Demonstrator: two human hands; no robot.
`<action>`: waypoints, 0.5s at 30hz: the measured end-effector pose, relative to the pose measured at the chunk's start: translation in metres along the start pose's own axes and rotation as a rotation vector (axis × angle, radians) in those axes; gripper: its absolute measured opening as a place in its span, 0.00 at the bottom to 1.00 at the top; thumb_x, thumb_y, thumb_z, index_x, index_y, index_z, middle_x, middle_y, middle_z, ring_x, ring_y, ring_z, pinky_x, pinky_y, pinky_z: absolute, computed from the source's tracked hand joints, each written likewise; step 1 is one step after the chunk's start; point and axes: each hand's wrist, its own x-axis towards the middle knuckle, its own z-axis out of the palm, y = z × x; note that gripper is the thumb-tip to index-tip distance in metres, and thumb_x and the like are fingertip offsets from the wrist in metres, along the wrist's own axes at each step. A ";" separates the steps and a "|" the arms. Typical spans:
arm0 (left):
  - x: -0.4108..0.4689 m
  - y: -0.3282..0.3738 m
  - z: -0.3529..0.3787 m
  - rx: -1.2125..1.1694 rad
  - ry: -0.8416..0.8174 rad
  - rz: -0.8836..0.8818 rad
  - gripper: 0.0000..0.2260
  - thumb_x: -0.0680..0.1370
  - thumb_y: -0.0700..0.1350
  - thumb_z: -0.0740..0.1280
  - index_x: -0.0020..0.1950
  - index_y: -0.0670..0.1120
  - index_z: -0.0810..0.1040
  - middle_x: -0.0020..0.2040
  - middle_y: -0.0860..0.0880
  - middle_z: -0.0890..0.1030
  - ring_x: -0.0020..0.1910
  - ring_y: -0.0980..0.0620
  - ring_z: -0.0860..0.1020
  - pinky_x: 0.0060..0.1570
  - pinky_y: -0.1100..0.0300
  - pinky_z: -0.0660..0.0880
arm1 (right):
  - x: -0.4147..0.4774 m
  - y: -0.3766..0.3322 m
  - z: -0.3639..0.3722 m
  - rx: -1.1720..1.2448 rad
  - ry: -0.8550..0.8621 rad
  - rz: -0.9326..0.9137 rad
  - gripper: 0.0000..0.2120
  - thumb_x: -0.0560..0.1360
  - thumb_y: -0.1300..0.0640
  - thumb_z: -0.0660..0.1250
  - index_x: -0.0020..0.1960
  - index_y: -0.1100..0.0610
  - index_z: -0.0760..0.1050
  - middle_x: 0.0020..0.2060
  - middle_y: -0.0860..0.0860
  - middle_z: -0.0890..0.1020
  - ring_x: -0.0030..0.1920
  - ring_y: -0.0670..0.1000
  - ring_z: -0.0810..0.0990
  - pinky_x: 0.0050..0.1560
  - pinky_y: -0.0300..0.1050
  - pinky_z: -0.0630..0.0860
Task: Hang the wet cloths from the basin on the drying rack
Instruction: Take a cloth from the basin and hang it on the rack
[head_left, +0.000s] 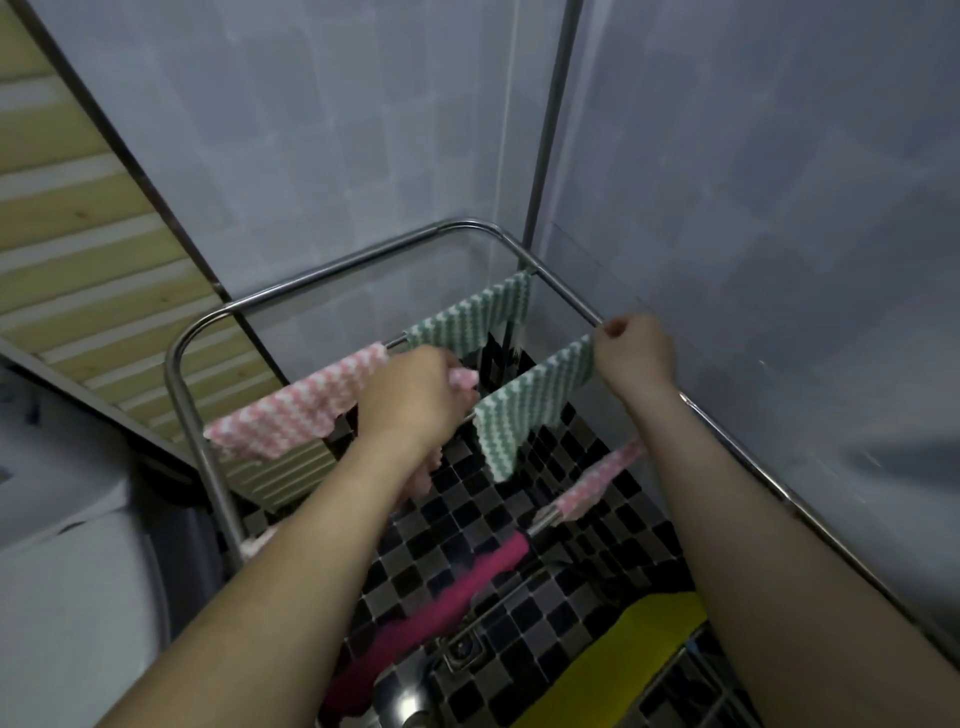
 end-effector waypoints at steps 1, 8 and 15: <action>-0.003 0.000 0.004 0.003 -0.024 0.012 0.10 0.75 0.54 0.69 0.45 0.48 0.82 0.40 0.48 0.83 0.40 0.46 0.80 0.38 0.57 0.74 | -0.002 0.004 0.003 0.009 -0.048 0.029 0.12 0.75 0.55 0.64 0.49 0.63 0.82 0.47 0.63 0.84 0.51 0.63 0.81 0.50 0.51 0.76; -0.006 0.003 0.013 0.075 -0.021 0.045 0.12 0.78 0.51 0.66 0.40 0.45 0.82 0.32 0.47 0.79 0.33 0.47 0.78 0.31 0.59 0.69 | 0.003 0.016 0.021 0.230 -0.104 0.169 0.09 0.71 0.55 0.70 0.32 0.55 0.78 0.35 0.56 0.84 0.40 0.60 0.83 0.44 0.54 0.79; -0.005 0.009 0.015 0.089 0.012 0.063 0.14 0.80 0.51 0.62 0.40 0.45 0.79 0.32 0.49 0.76 0.33 0.46 0.75 0.31 0.57 0.67 | 0.002 0.010 0.014 -0.017 0.023 0.050 0.12 0.77 0.56 0.64 0.47 0.63 0.82 0.44 0.62 0.83 0.47 0.61 0.81 0.40 0.42 0.66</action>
